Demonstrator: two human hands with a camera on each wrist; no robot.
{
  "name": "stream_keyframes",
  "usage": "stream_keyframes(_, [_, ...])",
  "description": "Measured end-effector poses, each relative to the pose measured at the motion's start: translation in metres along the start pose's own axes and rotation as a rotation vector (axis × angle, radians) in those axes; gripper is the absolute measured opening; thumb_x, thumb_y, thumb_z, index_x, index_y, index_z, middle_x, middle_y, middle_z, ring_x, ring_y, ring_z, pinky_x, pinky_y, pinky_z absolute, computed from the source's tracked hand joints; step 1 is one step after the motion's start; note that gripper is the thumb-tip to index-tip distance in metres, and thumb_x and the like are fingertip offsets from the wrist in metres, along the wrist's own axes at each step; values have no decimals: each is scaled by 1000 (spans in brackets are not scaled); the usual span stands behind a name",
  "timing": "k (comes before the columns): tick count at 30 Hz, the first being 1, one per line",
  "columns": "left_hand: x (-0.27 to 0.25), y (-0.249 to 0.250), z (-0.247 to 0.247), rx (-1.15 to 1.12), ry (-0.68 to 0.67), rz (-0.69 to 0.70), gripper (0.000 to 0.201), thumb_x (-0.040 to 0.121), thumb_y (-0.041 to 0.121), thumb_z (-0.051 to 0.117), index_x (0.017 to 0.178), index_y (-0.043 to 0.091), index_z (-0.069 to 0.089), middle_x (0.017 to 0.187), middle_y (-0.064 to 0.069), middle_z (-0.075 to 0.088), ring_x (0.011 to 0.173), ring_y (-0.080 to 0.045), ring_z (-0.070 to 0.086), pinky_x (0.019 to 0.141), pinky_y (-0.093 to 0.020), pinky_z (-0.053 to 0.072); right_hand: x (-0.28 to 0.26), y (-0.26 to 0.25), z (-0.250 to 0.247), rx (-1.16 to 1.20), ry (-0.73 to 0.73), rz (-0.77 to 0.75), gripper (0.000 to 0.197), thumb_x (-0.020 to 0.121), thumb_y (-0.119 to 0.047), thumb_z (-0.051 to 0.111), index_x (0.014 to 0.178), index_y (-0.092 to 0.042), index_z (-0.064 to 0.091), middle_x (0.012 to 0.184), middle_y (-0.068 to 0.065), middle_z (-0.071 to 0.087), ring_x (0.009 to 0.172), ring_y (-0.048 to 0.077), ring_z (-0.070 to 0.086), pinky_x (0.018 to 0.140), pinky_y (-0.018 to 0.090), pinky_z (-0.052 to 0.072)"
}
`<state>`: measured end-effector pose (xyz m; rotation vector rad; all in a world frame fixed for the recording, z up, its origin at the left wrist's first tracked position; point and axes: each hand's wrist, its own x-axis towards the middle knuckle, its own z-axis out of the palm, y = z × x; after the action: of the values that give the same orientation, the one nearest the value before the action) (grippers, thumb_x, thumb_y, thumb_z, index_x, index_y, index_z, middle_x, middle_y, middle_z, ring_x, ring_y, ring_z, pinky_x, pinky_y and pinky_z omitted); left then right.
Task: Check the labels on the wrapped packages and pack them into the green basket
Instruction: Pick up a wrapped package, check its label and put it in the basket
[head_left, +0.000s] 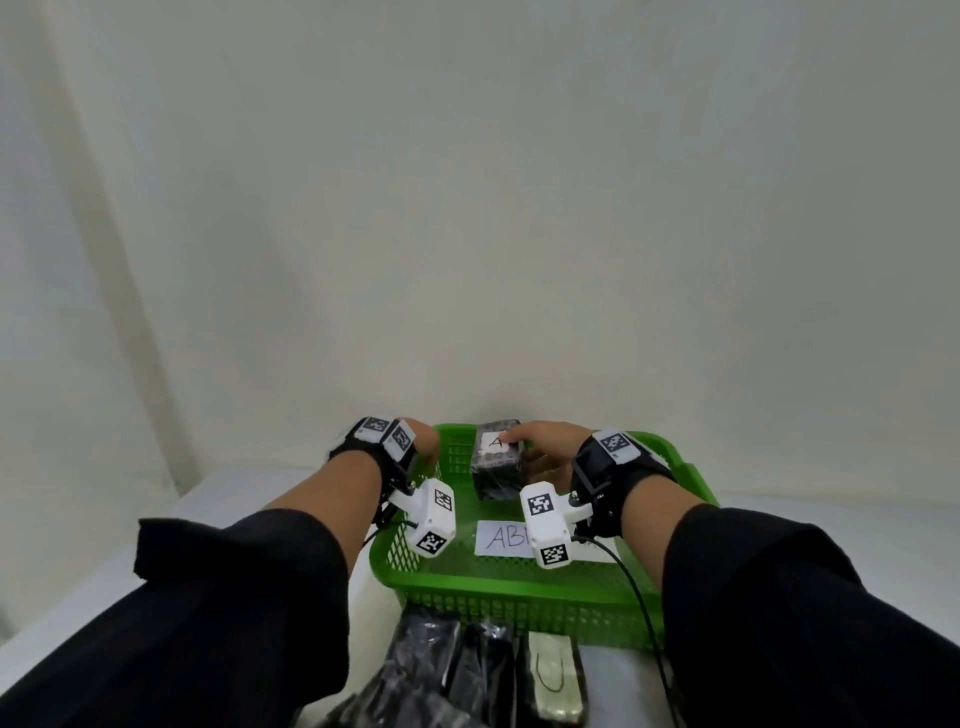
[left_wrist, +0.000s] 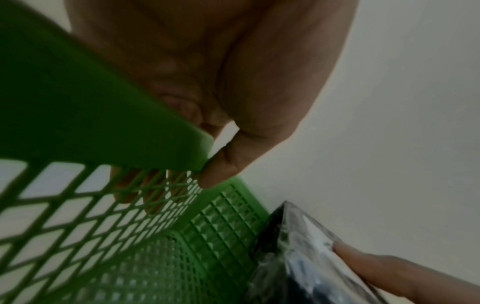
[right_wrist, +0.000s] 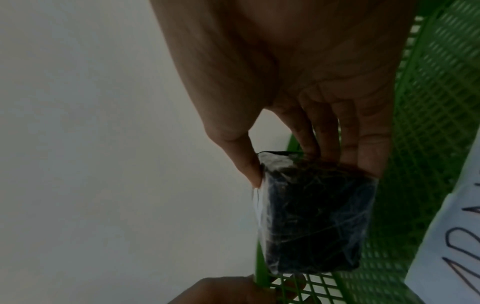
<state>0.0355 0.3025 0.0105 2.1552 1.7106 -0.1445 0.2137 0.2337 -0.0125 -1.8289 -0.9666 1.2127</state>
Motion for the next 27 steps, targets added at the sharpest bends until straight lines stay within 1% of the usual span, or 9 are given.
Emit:
stream_keyframes(2, [12, -6, 4, 113, -20, 24, 38, 99, 22, 56, 130, 1, 61, 139, -19, 57, 125, -34, 57, 98, -33, 46, 6, 0, 7, -24, 3, 24, 31, 92, -39, 73, 89, -13, 58, 91, 9, 58, 70, 23, 55, 66, 32, 47])
stream_keyframes(5, [15, -4, 5, 173, -44, 50, 40, 100, 22, 55, 133, -1, 58, 140, -19, 56, 126, -33, 55, 102, -35, 44, 18, 6, 15, -5, -4, 45, 31, 94, -34, 73, 79, -14, 56, 73, 6, 53, 61, 20, 49, 63, 34, 46])
stream_keyframes(9, [15, -2, 4, 249, -8, 89, 41, 101, 19, 53, 136, -2, 56, 141, -20, 54, 129, -33, 53, 104, -36, 43, 27, 12, 23, -24, 23, 33, 37, 94, -28, 75, 71, -13, 51, 68, 7, 46, 55, 21, 43, 53, 26, 39])
stream_keyframes(13, [14, -1, 4, 301, -2, 103, 41, 102, 19, 52, 137, -2, 54, 142, -20, 53, 130, -33, 53, 103, -35, 43, 27, 16, 32, -16, 69, 14, 35, 95, -26, 76, 72, -8, 56, 65, 9, 52, 52, 22, 50, 41, 26, 46])
stream_keyframes(16, [14, -1, 3, 316, -7, 107, 41, 101, 19, 53, 136, -3, 55, 141, -20, 54, 116, -29, 57, 104, -36, 43, 27, 18, 36, 2, 89, -5, 39, 96, -24, 75, 68, -8, 54, 60, 10, 52, 47, 22, 50, 33, 23, 45])
stream_keyframes(18, [14, 0, 3, 347, -13, 115, 40, 101, 18, 53, 135, -4, 56, 139, -20, 56, 99, -22, 51, 101, -36, 44, 26, 17, 39, -15, 95, -27, 36, 95, -23, 77, 71, -5, 58, 67, 12, 59, 53, 24, 58, 34, 26, 50])
stream_keyframes(22, [15, 0, 2, 394, -9, 132, 40, 101, 19, 52, 133, -5, 57, 118, -17, 60, 94, -20, 47, 82, -33, 43, 27, 14, 45, -40, 78, -51, 31, 92, -25, 80, 79, -2, 64, 91, 20, 73, 59, 26, 66, 42, 31, 58])
stream_keyframes(25, [16, 0, 2, 430, -20, 142, 40, 102, 20, 52, 132, -6, 57, 129, -21, 61, 93, -20, 48, 94, -37, 47, 28, 12, 49, -47, 75, -54, 30, 91, -25, 80, 83, -1, 65, 98, 23, 74, 59, 27, 67, 45, 33, 61])
stream_keyframes(27, [15, 1, 2, 443, -32, 139, 41, 102, 20, 51, 133, -6, 56, 128, -21, 60, 94, -20, 47, 89, -37, 46, 28, 11, 50, -47, 62, -51, 30, 91, -26, 80, 87, 1, 67, 96, 21, 74, 62, 29, 70, 54, 37, 63])
